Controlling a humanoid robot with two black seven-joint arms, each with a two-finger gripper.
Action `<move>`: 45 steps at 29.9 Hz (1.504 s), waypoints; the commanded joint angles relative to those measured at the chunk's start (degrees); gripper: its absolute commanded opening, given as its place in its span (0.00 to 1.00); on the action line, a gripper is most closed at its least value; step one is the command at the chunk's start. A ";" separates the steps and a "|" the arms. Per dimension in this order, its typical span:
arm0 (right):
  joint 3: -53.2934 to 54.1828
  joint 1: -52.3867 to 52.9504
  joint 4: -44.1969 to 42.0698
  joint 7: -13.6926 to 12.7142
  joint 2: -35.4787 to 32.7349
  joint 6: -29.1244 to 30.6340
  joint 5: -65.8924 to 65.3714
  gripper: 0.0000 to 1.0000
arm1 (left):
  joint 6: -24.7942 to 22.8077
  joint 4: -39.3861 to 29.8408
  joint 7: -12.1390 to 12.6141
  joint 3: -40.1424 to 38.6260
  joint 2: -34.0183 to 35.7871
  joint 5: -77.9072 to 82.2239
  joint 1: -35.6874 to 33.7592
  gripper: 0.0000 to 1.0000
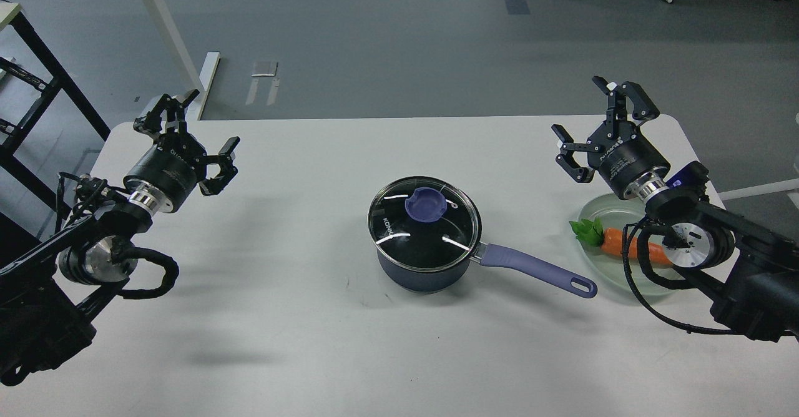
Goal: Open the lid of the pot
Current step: 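Raise the right gripper away from the plate, then move the right gripper down onto the purple saucepan handle and grasp it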
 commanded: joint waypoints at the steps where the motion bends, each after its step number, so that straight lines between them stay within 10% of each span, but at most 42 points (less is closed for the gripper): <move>1: -0.07 0.10 -0.09 0.01 0.23 -0.10 -0.06 1.00 | 0.12 0.01 -0.18 -0.10 0.04 0.00 -0.16 0.99; 18: -0.24 8.18 13.87 0.01 -16.63 0.07 -21.12 1.00 | 1.88 4.23 -0.27 2.80 1.09 0.96 -5.08 0.99; 28: -9.19 24.78 34.08 0.01 -27.89 0.34 -59.95 1.00 | 1.97 3.61 -8.36 4.12 1.18 8.17 -5.52 0.99; 45: -34.59 39.04 44.30 0.01 -26.67 -0.01 -99.45 1.00 | 2.14 0.54 -7.92 3.95 1.71 8.26 -5.69 0.99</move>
